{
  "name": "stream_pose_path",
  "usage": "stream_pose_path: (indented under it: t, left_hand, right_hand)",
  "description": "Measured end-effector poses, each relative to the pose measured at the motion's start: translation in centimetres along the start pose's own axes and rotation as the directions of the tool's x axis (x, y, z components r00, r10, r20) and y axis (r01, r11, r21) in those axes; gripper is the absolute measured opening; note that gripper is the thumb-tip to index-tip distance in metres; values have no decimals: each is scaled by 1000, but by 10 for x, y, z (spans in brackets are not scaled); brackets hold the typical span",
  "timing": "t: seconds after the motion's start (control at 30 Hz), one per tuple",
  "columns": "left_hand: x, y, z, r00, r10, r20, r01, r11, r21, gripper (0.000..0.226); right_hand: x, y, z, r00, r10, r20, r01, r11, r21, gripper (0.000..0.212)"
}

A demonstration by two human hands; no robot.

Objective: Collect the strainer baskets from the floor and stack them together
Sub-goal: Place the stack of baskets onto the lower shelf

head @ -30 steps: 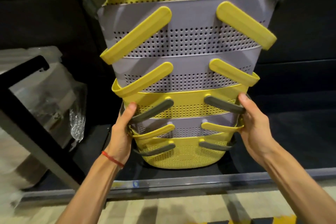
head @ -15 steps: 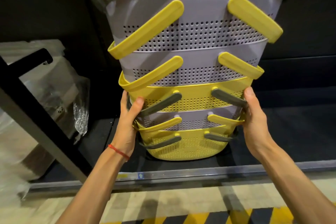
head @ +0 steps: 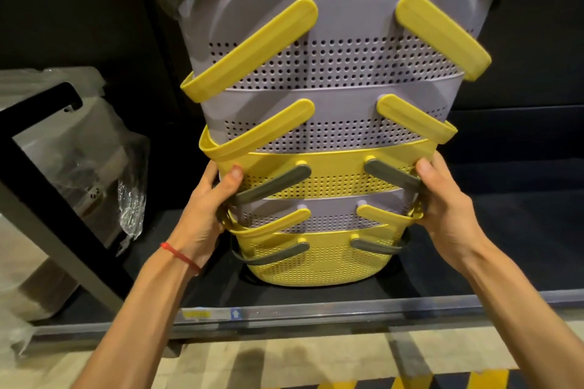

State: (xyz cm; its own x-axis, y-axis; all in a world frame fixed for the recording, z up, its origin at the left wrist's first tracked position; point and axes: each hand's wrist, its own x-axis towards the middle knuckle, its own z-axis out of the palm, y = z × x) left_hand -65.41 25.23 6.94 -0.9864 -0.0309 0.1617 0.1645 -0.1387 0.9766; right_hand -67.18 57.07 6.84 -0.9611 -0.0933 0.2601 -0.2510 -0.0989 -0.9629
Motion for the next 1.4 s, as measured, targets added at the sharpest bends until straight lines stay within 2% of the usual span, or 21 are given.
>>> stream_pose_path:
  t: [0.13,0.27,0.47,0.63,0.77,0.97,1.1,1.3,1.4]
  left_hand:
    - [-4,3,-2,996,-84,27,82,994,74,94]
    - [-8,0,2,999,-32,0,32,999,-21,86]
    - [-7,-5,13,999,10,-30,-10,1000,16,94]
    - [8,-13,44,999,-1,-51,3,999,34,79]
    - [29,-21,77,1000,-9,-15,9,999,49,65]
    - [49,-31,118,1000,-1,-3,2,998,59,63]
    - [60,-34,136,1000,5,-6,-4,998,65,70]
    - [75,-41,155,998,18,-56,-15,999,52,63]
    - [79,-42,159,997,15,-78,-11,999,51,68]
  right_hand:
    - [2,2,3,999,22,-37,-21,999,40,52]
    - [0,4,4,998,4,-71,1,998,62,54]
    - [4,10,-7,998,-29,-50,33,996,87,54]
    - [16,4,-37,998,-10,-60,15,996,90,53]
    - [28,3,-74,997,-8,-80,14,997,74,52]
    - [44,4,-115,996,-16,-83,22,998,67,50]
    - [56,8,-135,997,-12,-76,17,998,65,52]
    - [77,13,-151,998,3,-61,1,998,69,50]
    - [83,16,-154,998,7,-62,-3,998,67,52]
